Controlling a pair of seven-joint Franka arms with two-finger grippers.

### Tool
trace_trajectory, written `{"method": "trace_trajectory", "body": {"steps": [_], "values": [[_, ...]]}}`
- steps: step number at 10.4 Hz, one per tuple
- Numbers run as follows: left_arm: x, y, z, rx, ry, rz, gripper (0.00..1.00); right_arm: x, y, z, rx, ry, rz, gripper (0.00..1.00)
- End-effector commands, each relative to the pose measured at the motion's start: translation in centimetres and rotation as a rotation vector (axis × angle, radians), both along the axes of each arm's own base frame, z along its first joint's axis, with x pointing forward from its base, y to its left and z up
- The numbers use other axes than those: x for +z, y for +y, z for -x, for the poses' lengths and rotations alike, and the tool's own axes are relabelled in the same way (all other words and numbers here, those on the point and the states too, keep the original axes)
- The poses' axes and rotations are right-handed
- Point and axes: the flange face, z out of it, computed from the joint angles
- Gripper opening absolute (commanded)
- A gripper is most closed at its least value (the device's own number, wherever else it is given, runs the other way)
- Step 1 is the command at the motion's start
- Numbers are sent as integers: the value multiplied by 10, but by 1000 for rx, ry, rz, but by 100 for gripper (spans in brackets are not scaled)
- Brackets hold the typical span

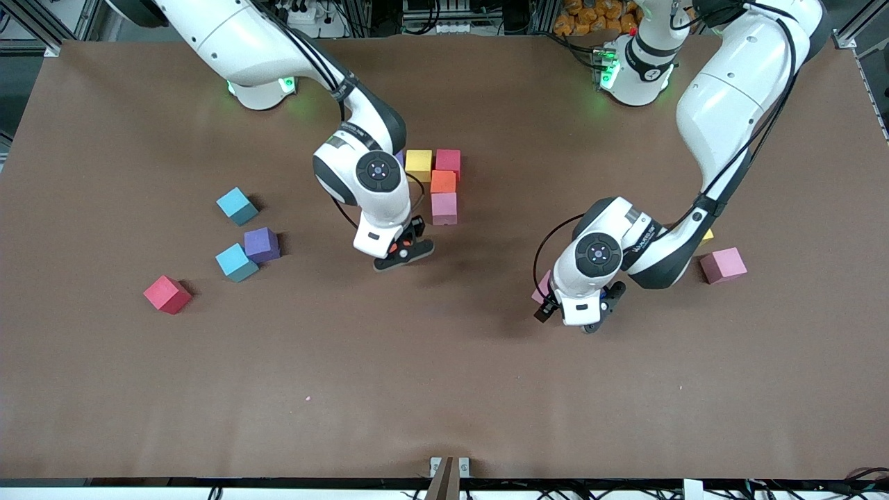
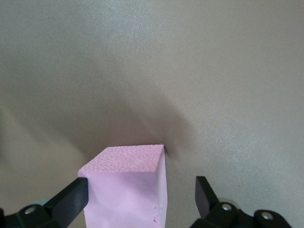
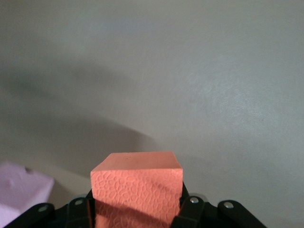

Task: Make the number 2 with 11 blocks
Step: 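Place the orange cube below the cube row with the right gripper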

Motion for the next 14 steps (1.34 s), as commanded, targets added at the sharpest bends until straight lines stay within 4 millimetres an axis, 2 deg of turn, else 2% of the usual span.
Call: {"method": "trace_trajectory", "body": {"steps": [1,2,3,5,6,9,12,14], "values": [[17,2,2,39,-26,-3,100,24,-12,9,374,-13,4,28],[22,3,0,56,-36,-5,100,28,-12,4,503,-40,-23,26],[23,5,-1,68,-38,-5,100,23,-10,5,582,-71,-51,25],[21,5,0,94,-33,-7,100,-3,-8,24,724,-153,-133,24],[15,3,2,102,-24,-8,100,-10,-12,29,762,-157,-139,24],[-3,-4,9,119,3,-7,100,-15,-12,36,890,-144,-125,24],[-17,-4,11,118,18,-8,100,-24,-3,46,969,-129,-125,24],[-20,-12,15,103,20,-6,100,-31,5,60,992,-110,-133,24]]}}
